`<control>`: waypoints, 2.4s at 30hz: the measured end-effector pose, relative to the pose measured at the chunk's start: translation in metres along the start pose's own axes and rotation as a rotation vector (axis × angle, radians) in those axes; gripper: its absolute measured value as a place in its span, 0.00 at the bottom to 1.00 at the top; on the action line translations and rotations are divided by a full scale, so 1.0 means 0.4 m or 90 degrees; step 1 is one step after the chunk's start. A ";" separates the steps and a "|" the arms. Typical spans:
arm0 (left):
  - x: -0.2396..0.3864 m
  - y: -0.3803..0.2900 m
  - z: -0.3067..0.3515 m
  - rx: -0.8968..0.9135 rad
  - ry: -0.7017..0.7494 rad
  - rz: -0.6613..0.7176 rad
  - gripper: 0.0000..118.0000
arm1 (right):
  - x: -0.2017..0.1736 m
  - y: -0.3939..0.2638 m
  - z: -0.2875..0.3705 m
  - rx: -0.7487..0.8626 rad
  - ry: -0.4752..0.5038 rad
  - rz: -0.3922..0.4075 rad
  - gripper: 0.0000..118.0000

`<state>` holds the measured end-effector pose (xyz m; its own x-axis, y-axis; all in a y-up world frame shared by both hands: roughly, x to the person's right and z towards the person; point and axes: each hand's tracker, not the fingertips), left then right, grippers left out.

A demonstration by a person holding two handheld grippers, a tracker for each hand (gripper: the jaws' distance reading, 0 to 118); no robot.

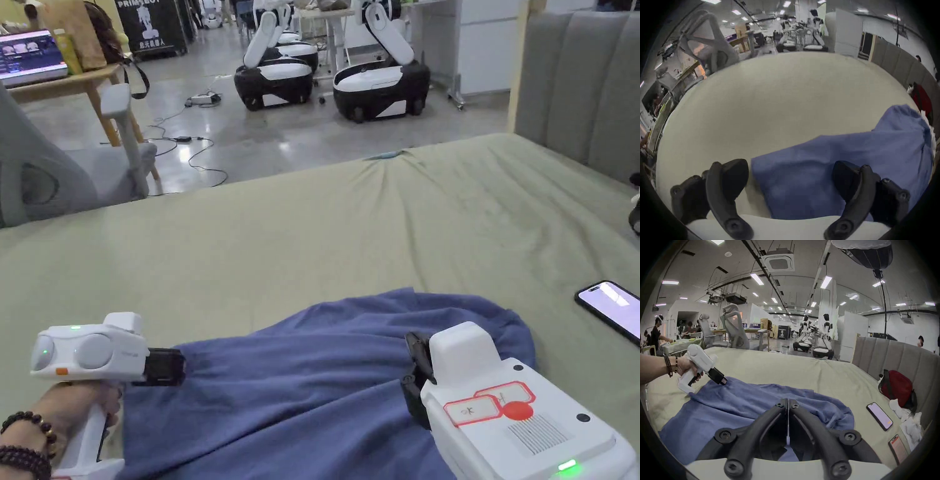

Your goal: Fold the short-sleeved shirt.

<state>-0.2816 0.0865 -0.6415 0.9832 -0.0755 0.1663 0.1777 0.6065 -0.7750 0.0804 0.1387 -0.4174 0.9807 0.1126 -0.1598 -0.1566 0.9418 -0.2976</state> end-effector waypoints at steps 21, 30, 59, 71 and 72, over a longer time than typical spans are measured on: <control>-0.006 0.044 0.152 0.075 -0.035 -0.010 0.01 | 0.348 -0.097 -0.110 -0.231 -0.110 -0.155 0.85; 0.000 0.040 0.173 0.078 -0.033 -0.011 0.01 | 0.372 -0.144 -0.206 -0.322 -0.070 -0.167 0.56; -0.168 0.413 0.887 0.485 0.092 0.127 0.01 | 0.470 0.874 -0.214 0.008 -0.141 0.034 0.08; -0.142 0.479 0.756 0.499 0.109 0.158 0.01 | 0.488 0.905 -0.274 0.042 -0.133 -0.054 0.08; -0.142 0.471 0.736 0.495 0.102 0.156 0.01 | 0.489 0.886 -0.282 0.037 -0.132 -0.057 0.08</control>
<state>-0.3164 0.4382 -0.6173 0.9947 0.0546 -0.0868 -0.0653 0.9900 -0.1252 0.2036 0.4587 -0.6604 0.9944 0.0844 0.0636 -0.0663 0.9668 -0.2469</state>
